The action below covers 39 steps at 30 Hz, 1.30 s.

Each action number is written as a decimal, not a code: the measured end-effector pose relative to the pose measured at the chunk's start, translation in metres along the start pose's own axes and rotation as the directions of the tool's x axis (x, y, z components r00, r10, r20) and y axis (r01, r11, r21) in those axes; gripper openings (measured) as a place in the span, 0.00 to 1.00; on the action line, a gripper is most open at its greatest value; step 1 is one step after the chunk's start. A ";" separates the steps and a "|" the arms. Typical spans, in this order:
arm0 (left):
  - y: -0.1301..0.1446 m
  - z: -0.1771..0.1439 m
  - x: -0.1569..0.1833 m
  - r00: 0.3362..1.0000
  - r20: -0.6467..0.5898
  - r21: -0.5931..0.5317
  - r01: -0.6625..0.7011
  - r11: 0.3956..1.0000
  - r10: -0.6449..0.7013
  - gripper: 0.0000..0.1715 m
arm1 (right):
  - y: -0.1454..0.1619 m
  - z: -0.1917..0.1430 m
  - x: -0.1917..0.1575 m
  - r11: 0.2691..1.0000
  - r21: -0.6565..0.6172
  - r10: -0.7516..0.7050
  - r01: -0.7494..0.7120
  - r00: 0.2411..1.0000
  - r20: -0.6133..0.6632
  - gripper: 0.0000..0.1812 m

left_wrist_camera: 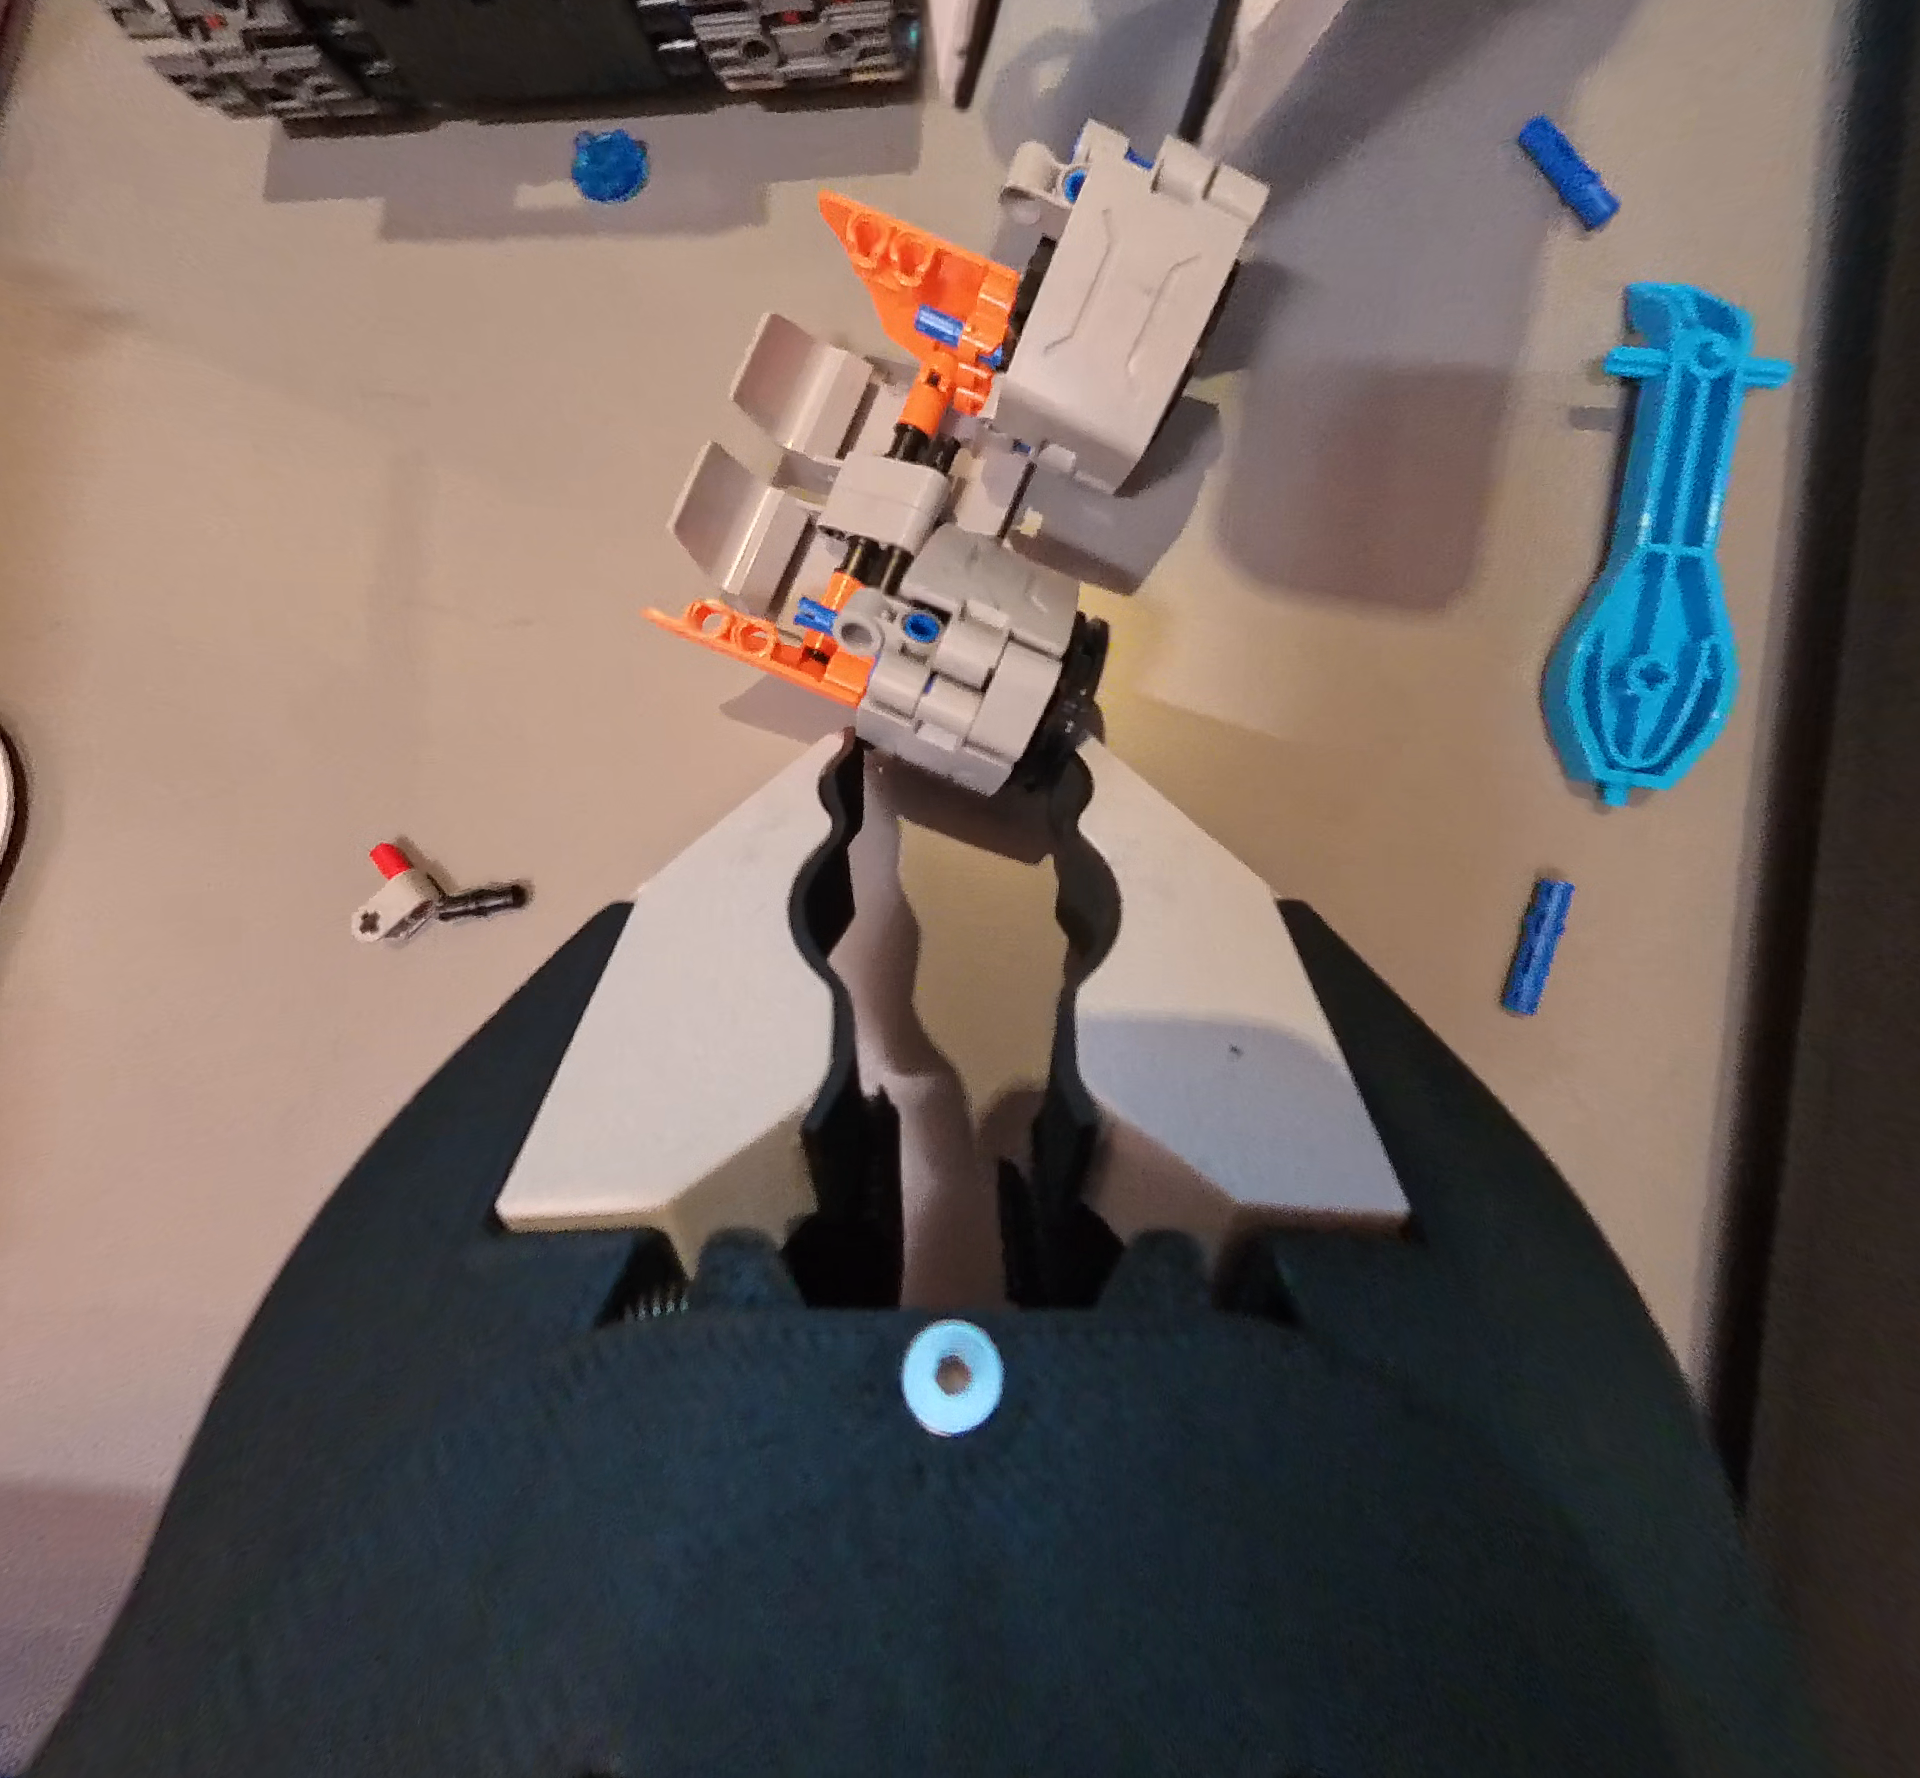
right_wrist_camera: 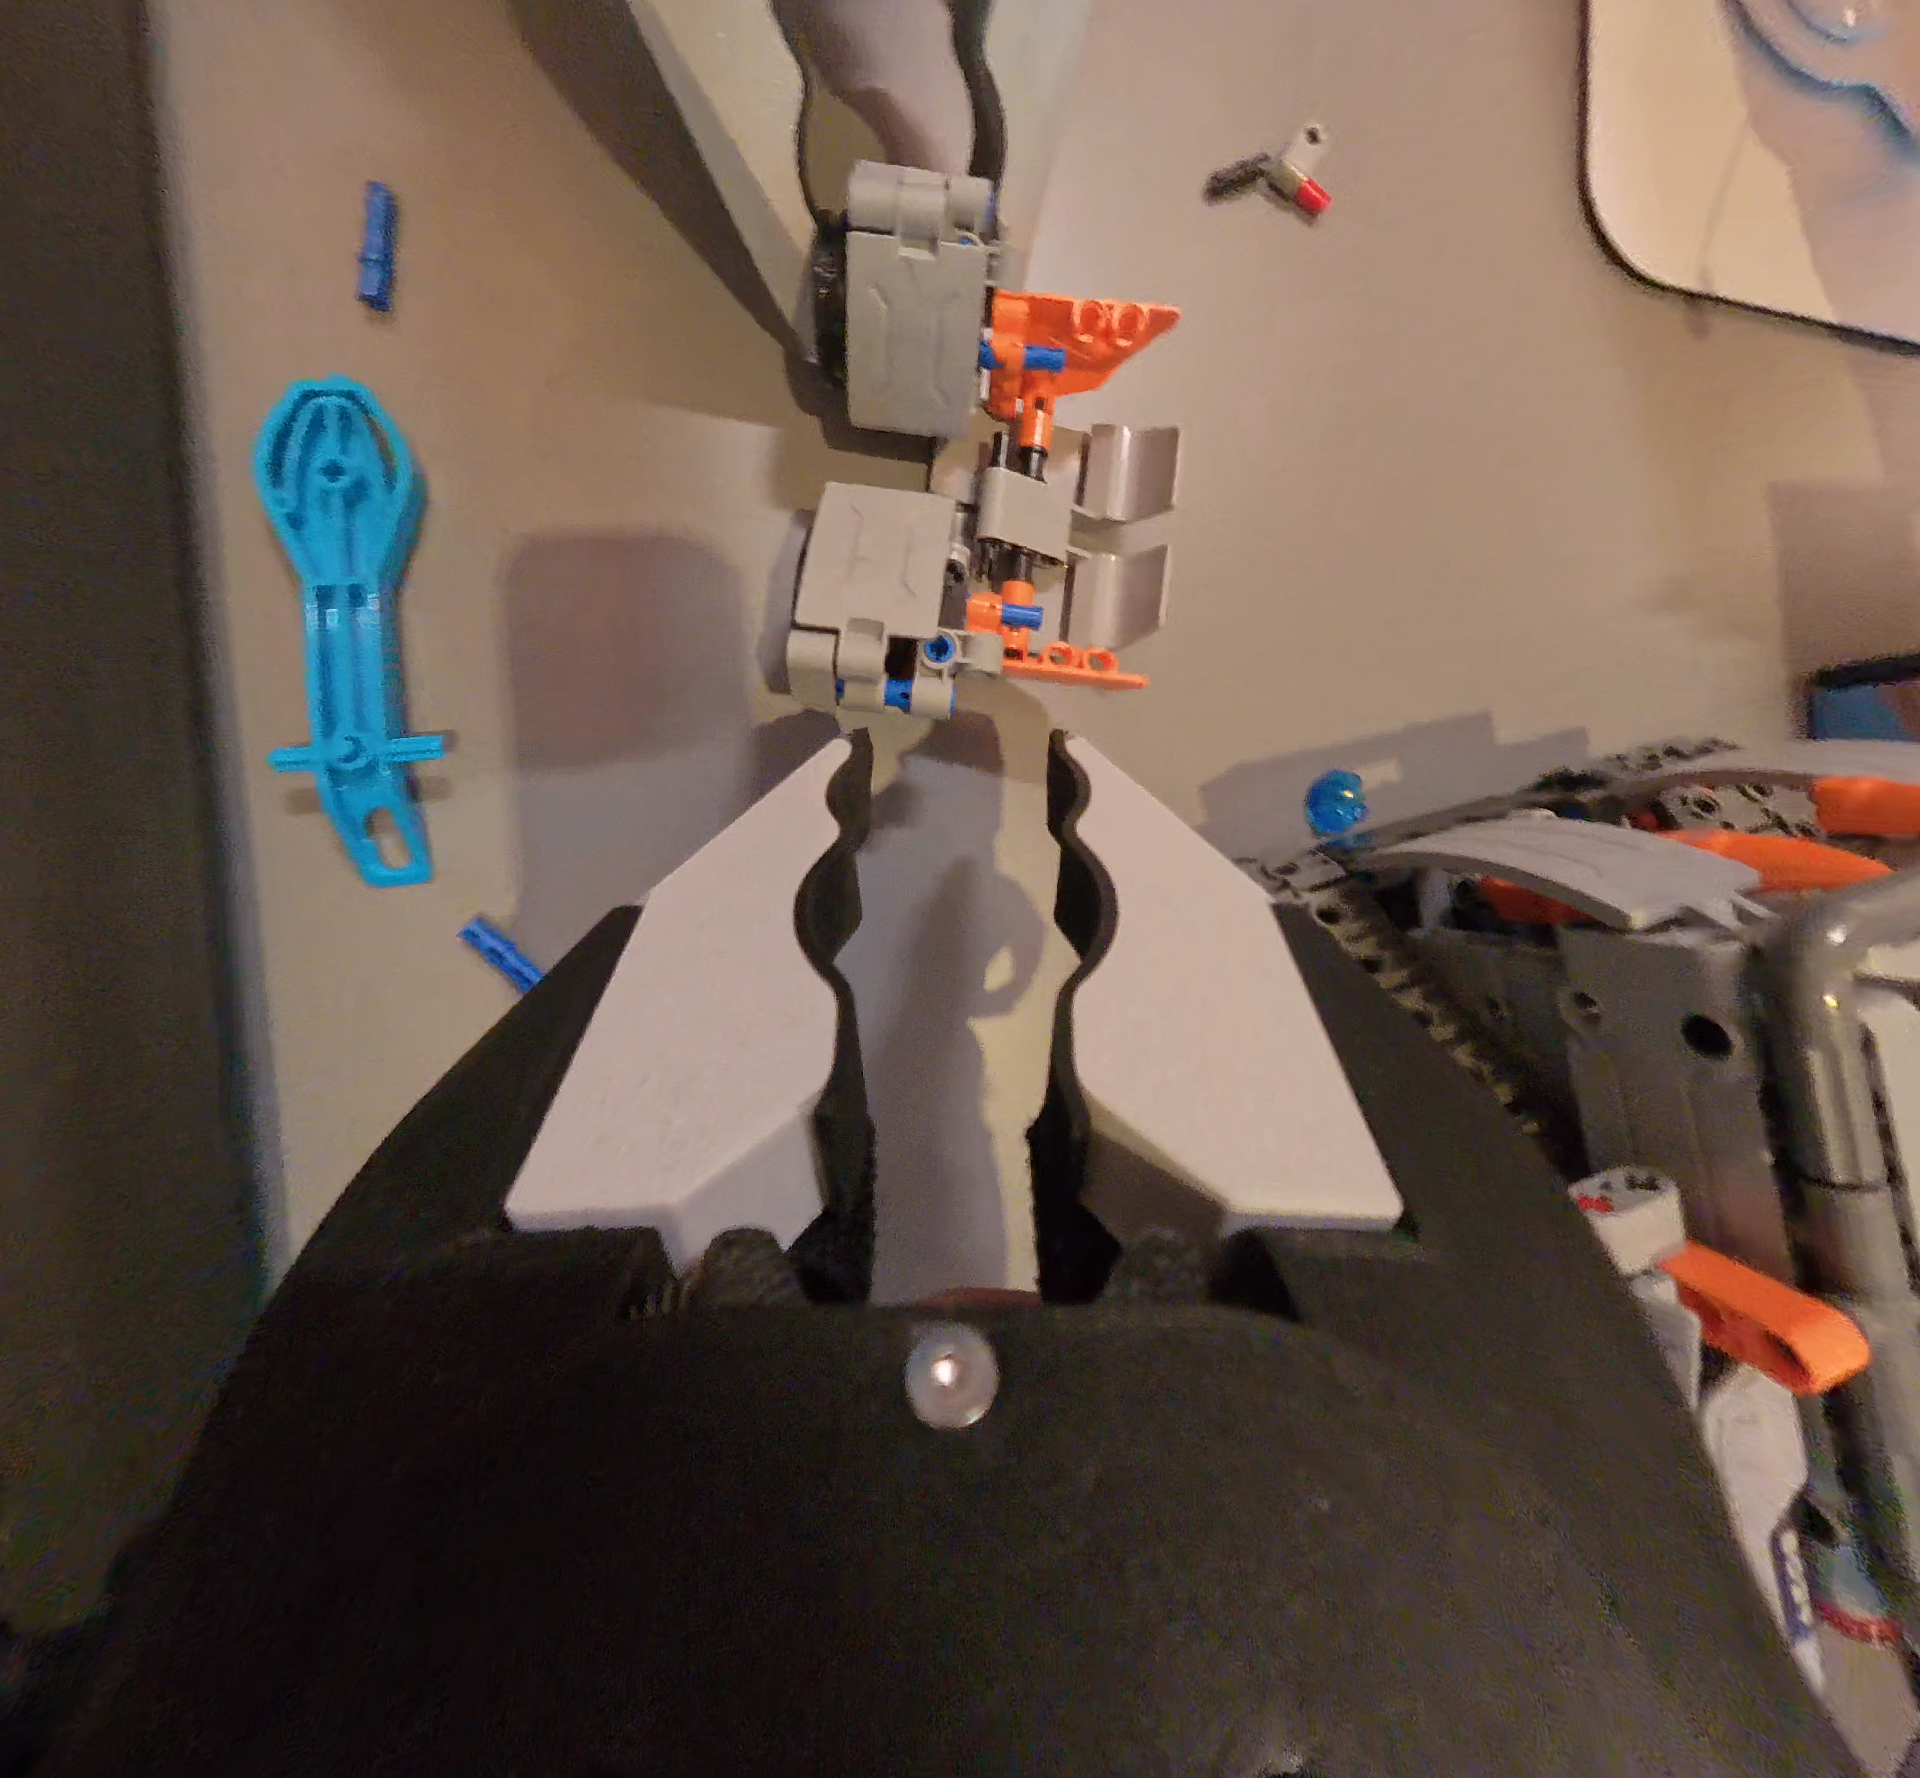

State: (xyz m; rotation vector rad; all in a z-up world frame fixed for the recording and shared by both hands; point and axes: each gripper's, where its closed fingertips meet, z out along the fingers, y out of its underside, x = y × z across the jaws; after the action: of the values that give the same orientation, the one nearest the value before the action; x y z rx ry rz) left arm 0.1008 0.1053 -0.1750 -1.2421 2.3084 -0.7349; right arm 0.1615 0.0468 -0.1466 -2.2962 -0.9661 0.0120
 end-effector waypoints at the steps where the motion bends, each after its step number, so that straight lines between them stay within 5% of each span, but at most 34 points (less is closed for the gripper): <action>1: 0.001 0.002 -0.001 1.000 0.005 0.000 0.007 1.000 -0.007 0.19 | 0.001 0.001 0.004 1.000 -0.004 0.010 -0.010 1.000 -0.018 0.17; 12: 0.006 -0.008 0.002 1.000 -0.014 -0.035 -0.013 0.999 0.013 0.29 | 0.004 -0.018 -0.002 0.998 0.042 0.046 -0.047 0.999 0.018 0.21; 27: 0.010 -0.006 0.000 1.000 -0.020 -0.048 -0.024 0.999 0.023 0.30 | 0.004 -0.009 -0.017 0.997 0.025 0.069 -0.071 0.994 0.091 0.32; 39: 0.007 -0.004 0.003 0.999 -0.024 -0.030 -0.044 0.999 0.043 0.25 | -0.003 0.009 -0.016 0.998 -0.008 0.056 -0.056 0.996 0.070 0.24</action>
State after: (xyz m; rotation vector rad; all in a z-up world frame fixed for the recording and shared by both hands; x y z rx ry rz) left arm 0.0925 0.1071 -0.1767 -1.1983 2.3664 -0.7046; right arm 0.1450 0.0433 -0.1558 -2.3417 -0.9372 0.1136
